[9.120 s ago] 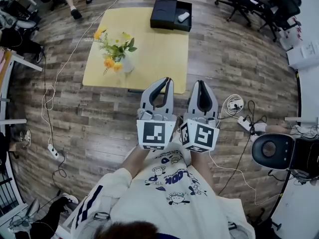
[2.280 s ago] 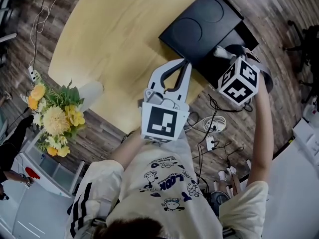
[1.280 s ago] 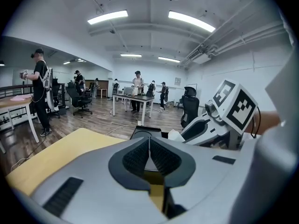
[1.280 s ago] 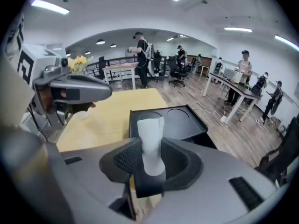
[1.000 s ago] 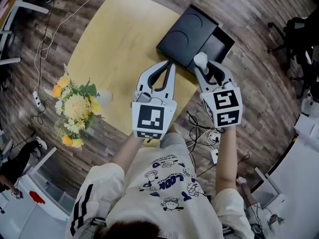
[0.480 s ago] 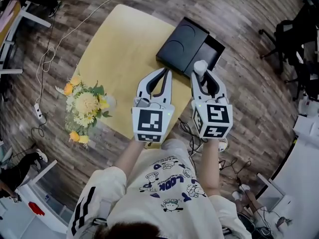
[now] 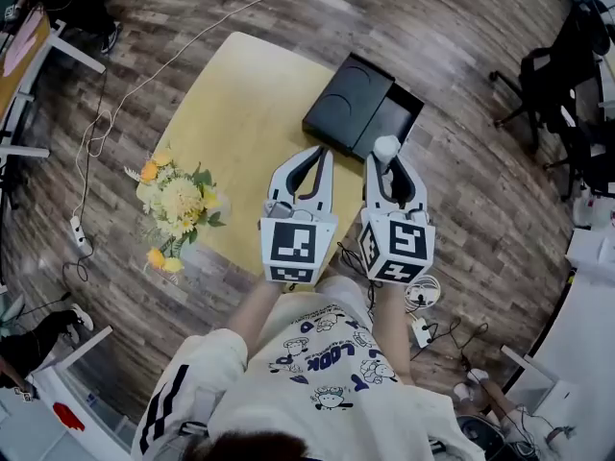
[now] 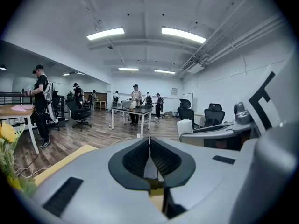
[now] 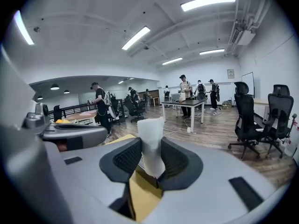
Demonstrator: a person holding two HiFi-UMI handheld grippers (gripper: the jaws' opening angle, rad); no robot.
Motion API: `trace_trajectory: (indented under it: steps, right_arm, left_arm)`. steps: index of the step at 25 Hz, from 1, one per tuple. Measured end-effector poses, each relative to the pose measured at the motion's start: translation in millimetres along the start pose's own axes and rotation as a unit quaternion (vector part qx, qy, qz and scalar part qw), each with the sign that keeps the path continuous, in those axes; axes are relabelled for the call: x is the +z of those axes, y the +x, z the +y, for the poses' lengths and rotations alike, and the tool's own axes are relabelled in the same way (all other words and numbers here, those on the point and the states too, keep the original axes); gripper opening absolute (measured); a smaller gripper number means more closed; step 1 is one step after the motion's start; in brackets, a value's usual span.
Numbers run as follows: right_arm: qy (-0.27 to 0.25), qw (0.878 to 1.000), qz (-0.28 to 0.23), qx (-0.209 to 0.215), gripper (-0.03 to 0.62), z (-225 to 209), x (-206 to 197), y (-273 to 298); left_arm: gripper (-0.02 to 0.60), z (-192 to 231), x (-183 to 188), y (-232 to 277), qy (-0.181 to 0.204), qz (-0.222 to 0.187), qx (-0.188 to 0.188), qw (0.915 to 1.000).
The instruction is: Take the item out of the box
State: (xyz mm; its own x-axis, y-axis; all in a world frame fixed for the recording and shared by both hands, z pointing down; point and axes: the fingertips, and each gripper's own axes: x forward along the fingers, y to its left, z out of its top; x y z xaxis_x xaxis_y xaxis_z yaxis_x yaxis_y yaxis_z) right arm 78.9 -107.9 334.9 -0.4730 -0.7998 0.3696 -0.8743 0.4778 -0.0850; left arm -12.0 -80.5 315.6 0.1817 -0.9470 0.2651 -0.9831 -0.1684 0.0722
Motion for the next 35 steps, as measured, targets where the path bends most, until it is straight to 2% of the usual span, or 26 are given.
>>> trace_trajectory:
  steps: [20, 35]
  right_arm:
    - [0.013, 0.997, -0.079, -0.023, 0.140, 22, 24, -27]
    - [0.016, 0.996, -0.080, -0.025, 0.140, 27, 24, -22]
  left_arm:
    - [0.021, -1, 21, -23, 0.011, -0.042, -0.003, 0.9991]
    - [0.021, 5, 26, -21, 0.012, -0.047, -0.001, 0.9988]
